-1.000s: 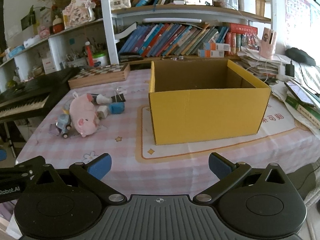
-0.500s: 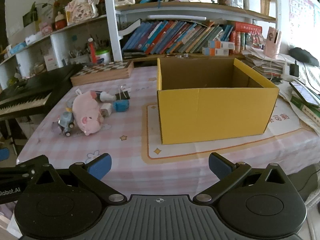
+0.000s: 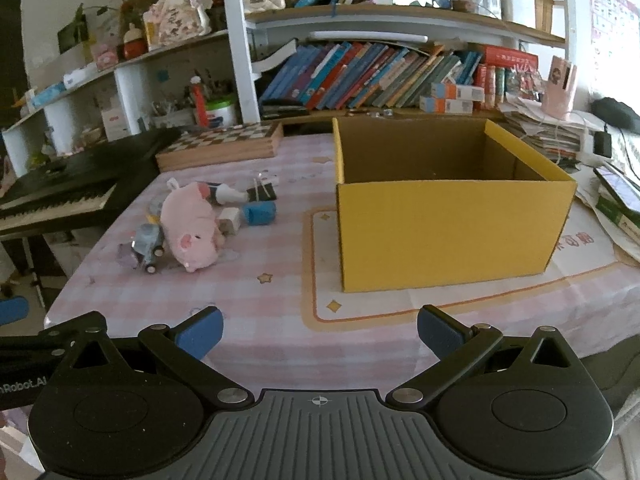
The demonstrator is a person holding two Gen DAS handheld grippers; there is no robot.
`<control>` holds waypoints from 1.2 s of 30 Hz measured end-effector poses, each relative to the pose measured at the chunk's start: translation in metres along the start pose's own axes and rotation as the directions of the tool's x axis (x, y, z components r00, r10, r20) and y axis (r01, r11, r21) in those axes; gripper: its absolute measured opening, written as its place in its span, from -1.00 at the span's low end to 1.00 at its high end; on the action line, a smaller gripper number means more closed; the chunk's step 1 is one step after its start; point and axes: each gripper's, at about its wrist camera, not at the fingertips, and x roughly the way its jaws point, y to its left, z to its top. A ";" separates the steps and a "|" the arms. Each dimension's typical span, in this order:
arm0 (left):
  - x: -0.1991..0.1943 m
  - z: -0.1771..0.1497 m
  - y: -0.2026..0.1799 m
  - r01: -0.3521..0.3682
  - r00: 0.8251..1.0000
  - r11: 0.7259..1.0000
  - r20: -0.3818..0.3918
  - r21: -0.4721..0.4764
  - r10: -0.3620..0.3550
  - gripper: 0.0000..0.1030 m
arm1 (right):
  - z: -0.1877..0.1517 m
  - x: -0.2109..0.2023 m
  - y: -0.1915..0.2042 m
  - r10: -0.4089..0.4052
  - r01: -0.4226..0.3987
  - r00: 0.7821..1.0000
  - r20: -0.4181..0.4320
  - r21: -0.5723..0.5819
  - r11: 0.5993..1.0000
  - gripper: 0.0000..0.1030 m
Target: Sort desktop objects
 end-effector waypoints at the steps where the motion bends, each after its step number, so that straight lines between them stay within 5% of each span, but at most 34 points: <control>1: 0.000 0.000 0.001 -0.001 1.000 1.000 -0.001 -0.003 0.001 1.00 | 0.000 0.000 0.001 0.004 -0.004 1.000 0.001 -0.003 1.000 1.00; 22: -0.001 0.002 0.025 -0.032 0.999 0.999 0.011 -0.016 0.032 1.00 | 0.008 0.012 0.032 0.134 -0.132 0.991 0.020 -0.078 0.988 1.00; 36: 0.017 0.005 0.051 -0.122 0.992 0.990 -0.018 -0.065 0.121 1.00 | 0.021 0.050 0.065 0.216 -0.217 0.976 -0.021 -0.141 0.966 1.00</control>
